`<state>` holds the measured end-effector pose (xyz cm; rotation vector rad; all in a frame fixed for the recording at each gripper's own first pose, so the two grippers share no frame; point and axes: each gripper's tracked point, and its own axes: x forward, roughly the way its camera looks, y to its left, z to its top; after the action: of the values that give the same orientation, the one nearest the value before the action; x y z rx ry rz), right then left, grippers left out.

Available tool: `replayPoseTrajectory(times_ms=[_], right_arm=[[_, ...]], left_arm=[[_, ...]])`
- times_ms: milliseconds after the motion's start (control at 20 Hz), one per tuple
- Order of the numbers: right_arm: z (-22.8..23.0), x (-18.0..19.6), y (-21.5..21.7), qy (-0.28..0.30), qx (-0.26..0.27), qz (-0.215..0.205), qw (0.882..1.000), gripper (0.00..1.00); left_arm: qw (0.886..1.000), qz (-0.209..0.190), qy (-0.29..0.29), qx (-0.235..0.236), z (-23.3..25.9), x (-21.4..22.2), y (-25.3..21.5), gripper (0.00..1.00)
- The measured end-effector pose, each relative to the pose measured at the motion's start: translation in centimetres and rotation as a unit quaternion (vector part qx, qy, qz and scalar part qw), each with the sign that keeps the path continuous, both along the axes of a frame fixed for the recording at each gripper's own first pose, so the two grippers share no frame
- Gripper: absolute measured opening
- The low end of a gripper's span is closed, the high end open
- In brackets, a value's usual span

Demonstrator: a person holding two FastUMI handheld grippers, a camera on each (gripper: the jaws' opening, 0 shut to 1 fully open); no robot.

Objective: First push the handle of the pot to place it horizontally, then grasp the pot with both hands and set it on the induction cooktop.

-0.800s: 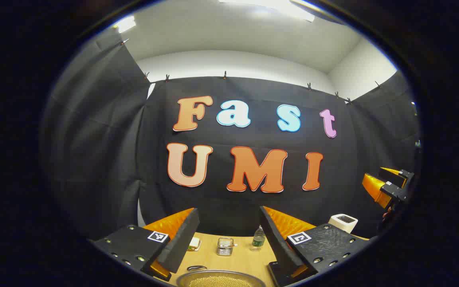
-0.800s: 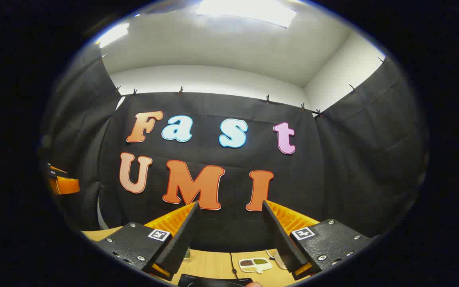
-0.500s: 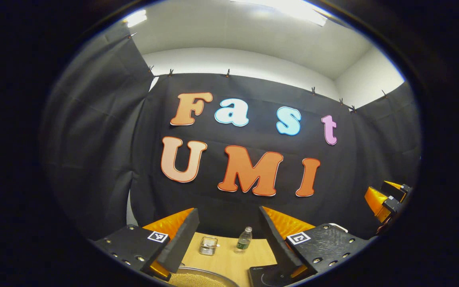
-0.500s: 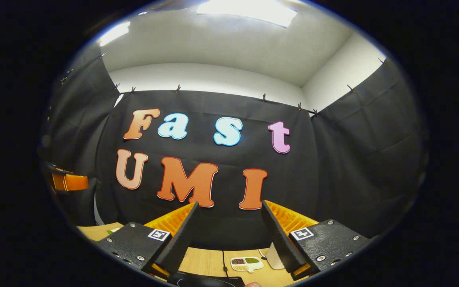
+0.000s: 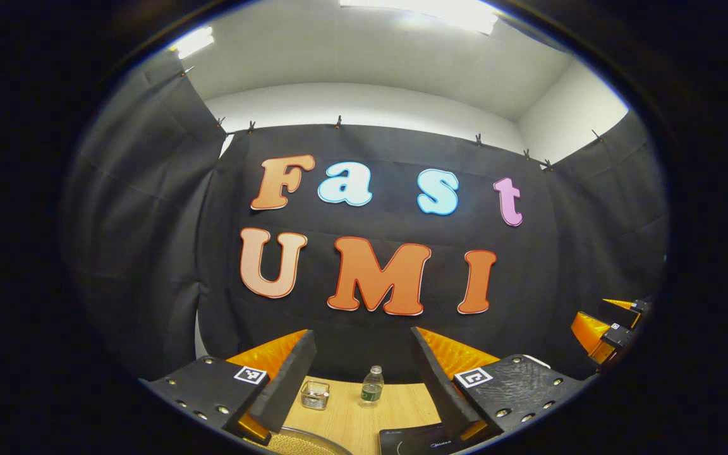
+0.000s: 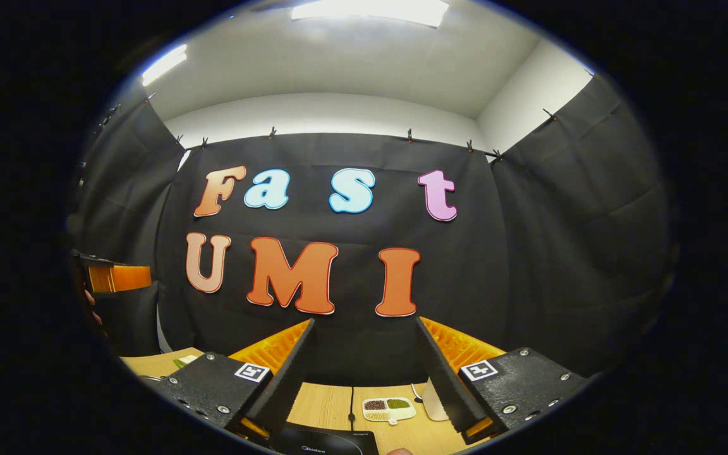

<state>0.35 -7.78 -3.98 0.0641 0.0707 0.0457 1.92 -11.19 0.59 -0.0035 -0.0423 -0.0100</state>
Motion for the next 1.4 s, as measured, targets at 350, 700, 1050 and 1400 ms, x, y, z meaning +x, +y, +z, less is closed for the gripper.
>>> replayPoseTrajectory(times_ms=[350,700,1050,1400], right_arm=[[-2.1,-0.7,1.6,0.035,-0.004,0.014,0.999,0.94],[-4.2,-2.5,2.9,0.070,-0.006,0.025,0.997,0.95],[-6.1,-3.2,3.0,0.095,0.005,0.030,0.995,0.95],[-8.3,-3.2,3.9,0.118,0.014,0.042,0.992,0.95]], left_arm=[[0.999,-0.026,0.019,0.005,-1.4,0.5,-1.2,0.89],[0.987,-0.063,0.133,0.065,-8.2,0.3,-1.1,0.73],[0.948,-0.096,0.293,0.083,-17.8,-2.3,-0.1,0.14],[0.875,-0.055,0.466,0.120,-26.7,-8.9,6.7,0.04]])
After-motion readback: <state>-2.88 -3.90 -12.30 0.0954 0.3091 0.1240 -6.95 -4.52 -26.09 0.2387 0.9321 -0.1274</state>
